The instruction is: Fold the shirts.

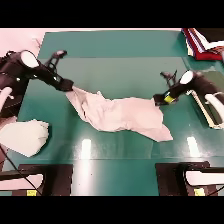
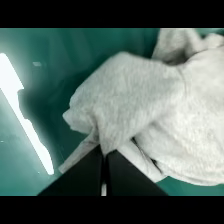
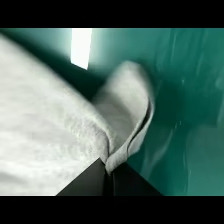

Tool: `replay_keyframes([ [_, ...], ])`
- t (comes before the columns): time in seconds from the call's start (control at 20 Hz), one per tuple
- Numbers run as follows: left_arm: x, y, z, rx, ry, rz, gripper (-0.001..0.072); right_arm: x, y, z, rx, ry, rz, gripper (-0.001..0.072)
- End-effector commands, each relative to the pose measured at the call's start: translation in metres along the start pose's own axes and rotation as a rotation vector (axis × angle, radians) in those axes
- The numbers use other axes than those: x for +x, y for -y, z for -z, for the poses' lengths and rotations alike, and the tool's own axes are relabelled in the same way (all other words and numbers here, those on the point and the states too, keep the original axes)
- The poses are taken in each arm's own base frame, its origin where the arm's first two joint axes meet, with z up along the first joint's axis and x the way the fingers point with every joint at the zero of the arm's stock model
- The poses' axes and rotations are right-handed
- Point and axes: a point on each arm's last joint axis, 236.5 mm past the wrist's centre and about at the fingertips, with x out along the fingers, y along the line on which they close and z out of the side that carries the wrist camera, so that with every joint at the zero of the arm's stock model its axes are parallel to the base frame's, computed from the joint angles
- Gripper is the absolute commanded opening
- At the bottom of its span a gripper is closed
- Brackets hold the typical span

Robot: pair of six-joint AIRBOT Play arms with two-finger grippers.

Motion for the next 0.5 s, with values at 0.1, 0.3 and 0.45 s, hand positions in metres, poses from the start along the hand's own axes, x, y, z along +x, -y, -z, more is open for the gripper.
replay_keyframes([
  [0.1, -0.23, 0.046, -0.081, 0.135, 0.547, -0.146, 0.0025, -0.212, -0.042, -0.049, -0.143, 0.504, 0.037, 0.0013],
  [0.3, -0.432, 0.116, -0.054, 0.246, 0.999, -0.193, 0.0024, -0.365, -0.084, -0.009, -0.229, 0.833, 0.059, 0.0012],
  [0.45, -0.507, 0.143, -0.024, 0.287, 1.21, -0.214, 0.0024, -0.432, -0.106, 0.026, -0.236, 0.991, 0.048, 0.0012],
])
